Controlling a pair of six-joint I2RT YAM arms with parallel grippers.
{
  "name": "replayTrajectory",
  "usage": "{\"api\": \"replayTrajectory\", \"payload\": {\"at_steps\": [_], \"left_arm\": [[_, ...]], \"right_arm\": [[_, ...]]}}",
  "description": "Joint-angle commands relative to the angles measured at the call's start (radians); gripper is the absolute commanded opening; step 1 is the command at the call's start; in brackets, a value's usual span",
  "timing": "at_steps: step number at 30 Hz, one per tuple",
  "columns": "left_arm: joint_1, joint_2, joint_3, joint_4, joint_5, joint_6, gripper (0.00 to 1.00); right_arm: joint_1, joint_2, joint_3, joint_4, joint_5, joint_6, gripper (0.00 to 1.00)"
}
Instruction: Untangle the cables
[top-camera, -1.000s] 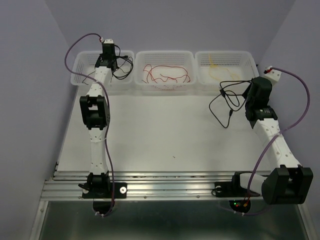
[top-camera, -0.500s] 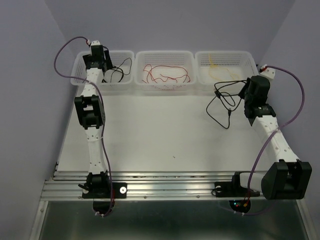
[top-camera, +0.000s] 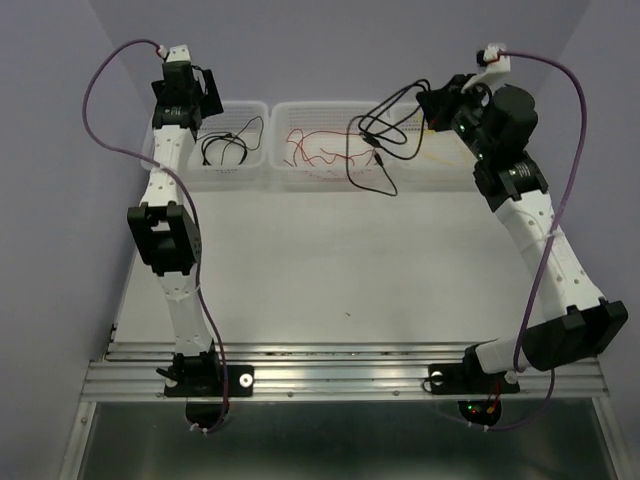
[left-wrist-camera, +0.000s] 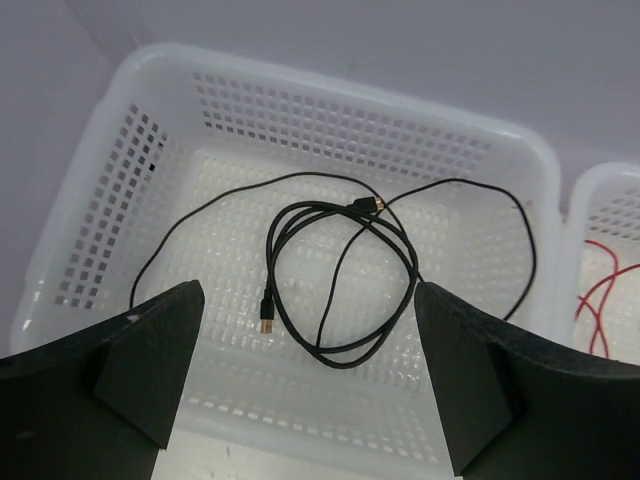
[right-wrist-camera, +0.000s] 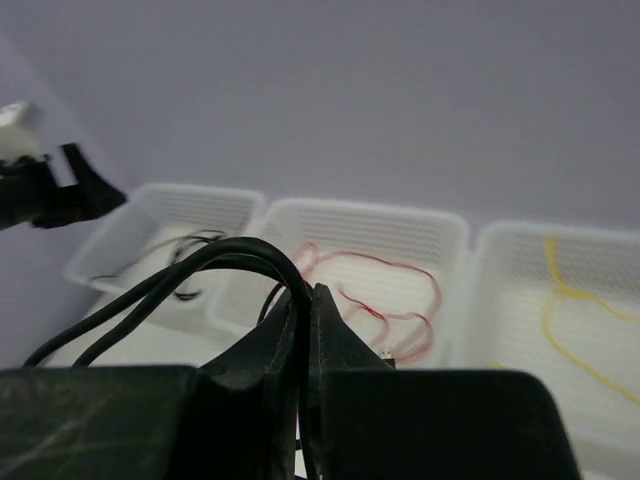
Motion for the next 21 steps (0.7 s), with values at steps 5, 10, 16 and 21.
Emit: {"api": "replayTrajectory", "payload": {"at_steps": [5,10,16,21], "left_arm": [[0.008,-0.441,-0.389,0.051,-0.086,-0.136,0.99],[0.014,-0.737,-0.697,0.085,-0.218,-0.309,0.99],[0.014,-0.938,-0.932,0.143,-0.121,-0.368,0.99],[0.015,-0.973,-0.955,0.203,0.102,-0.343,0.99]], "right_arm": [[0.223,0.319,0.454,0.335,-0.273,0.026,0.01],[0.329,0.649,0.773,0.522,-0.118,0.003,0.01],[0.469,1.109,1.207,0.754,0.145,-0.134,0.01],[0.506,1.021,0.971,0.812,0.121,-0.142,0.01]]}}
